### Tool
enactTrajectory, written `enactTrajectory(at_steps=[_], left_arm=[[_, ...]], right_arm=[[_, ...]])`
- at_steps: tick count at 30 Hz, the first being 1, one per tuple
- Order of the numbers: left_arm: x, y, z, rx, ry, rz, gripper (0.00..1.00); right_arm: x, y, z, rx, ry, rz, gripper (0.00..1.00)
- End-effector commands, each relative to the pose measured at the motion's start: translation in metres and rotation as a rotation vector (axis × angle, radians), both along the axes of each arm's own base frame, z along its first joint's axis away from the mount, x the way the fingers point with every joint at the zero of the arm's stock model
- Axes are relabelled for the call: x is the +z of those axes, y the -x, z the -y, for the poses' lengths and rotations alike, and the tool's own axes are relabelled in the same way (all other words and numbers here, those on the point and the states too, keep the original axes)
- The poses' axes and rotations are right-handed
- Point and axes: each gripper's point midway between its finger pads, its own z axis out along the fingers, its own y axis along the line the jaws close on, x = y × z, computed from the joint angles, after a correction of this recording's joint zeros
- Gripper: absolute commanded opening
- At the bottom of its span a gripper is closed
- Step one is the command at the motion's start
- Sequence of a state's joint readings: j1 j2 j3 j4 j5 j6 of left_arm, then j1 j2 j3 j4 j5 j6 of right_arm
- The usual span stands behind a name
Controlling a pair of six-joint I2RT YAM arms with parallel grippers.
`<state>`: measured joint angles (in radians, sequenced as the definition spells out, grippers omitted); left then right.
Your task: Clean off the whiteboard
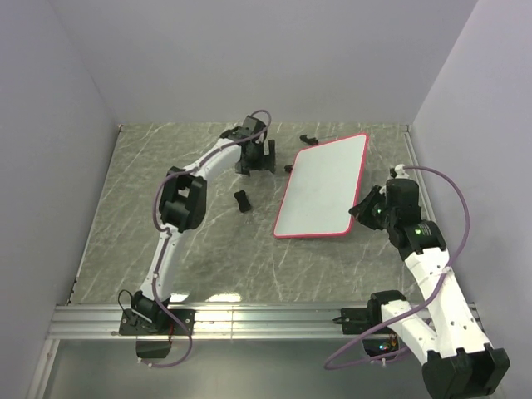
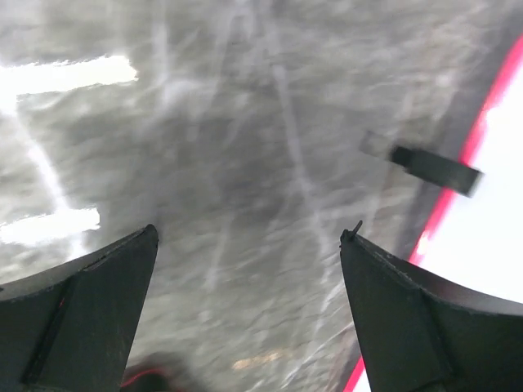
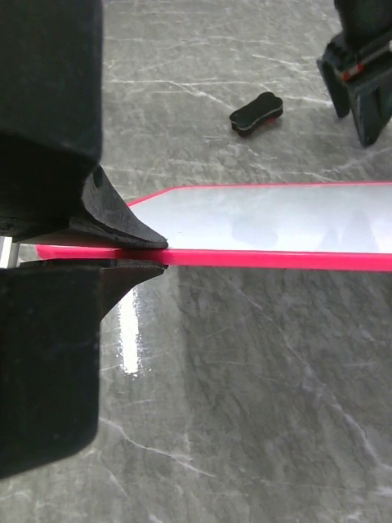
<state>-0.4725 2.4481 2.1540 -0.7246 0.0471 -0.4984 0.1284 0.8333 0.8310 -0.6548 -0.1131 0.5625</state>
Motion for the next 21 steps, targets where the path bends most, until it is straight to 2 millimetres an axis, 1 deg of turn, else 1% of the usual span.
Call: enactTrajectory(at_steps=[1, 2, 4, 5, 6, 8, 9, 11, 12, 14, 15, 17, 18, 20, 21], left_arm=[[-0.045, 0.03, 0.012, -0.039, -0.063, -0.111, 0.99], [-0.048, 0.034, 0.018, -0.053, -0.071, -0.103, 0.99], [-0.052, 0.045, 0.018, -0.071, -0.092, -0.11, 1.0], [-0.053, 0.052, 0.024, -0.097, -0.1, -0.11, 0.99], [-0.054, 0.059, 0.025, -0.113, -0.115, -0.118, 0.99], [-0.056, 0.071, 0.031, -0.151, -0.142, -0.126, 0.99], [-0.058, 0.078, 0.029, -0.159, -0.155, -0.14, 1.0], [-0.059, 0.09, 0.034, -0.182, -0.152, -0.15, 0.99], [-0.061, 0.099, 0.033, -0.191, -0.147, -0.169, 0.99], [-0.061, 0.107, 0.038, -0.212, -0.132, -0.176, 0.99], [-0.065, 0.113, 0.038, -0.224, -0.135, -0.189, 0.98], [-0.068, 0.12, 0.041, -0.243, -0.136, -0.206, 0.98], [-0.069, 0.122, 0.043, -0.252, -0.135, -0.212, 0.97], [-0.069, 0.125, 0.046, -0.267, -0.129, -0.219, 0.97], [-0.068, 0.125, 0.049, -0.273, -0.115, -0.22, 0.97]], right_arm=[[0.023, -0.003, 0.008, 0.005, 0.062, 0.052, 0.0], [0.022, -0.005, 0.008, 0.004, 0.061, 0.045, 0.0], [0.027, -0.01, 0.005, 0.009, 0.055, 0.063, 0.0], [0.026, -0.013, 0.005, 0.011, 0.052, 0.056, 0.0], [0.031, -0.018, 0.003, 0.01, 0.044, 0.073, 0.0], [0.032, -0.023, 0.0, 0.017, 0.031, 0.075, 0.0], [0.035, -0.027, -0.001, 0.016, 0.022, 0.087, 0.0], [0.034, -0.033, -0.005, 0.024, 0.011, 0.082, 0.0], [0.037, -0.036, -0.007, 0.029, -0.002, 0.097, 0.0], [0.039, -0.04, -0.012, 0.048, -0.019, 0.101, 0.0], [0.042, -0.044, -0.014, 0.056, -0.024, 0.119, 0.0], [0.042, -0.048, -0.018, 0.07, -0.034, 0.12, 0.0], [0.046, -0.051, -0.02, 0.079, -0.042, 0.134, 0.0], [0.044, -0.055, -0.023, 0.09, -0.055, 0.13, 0.0], [0.047, -0.058, -0.025, 0.097, -0.061, 0.139, 0.0]])
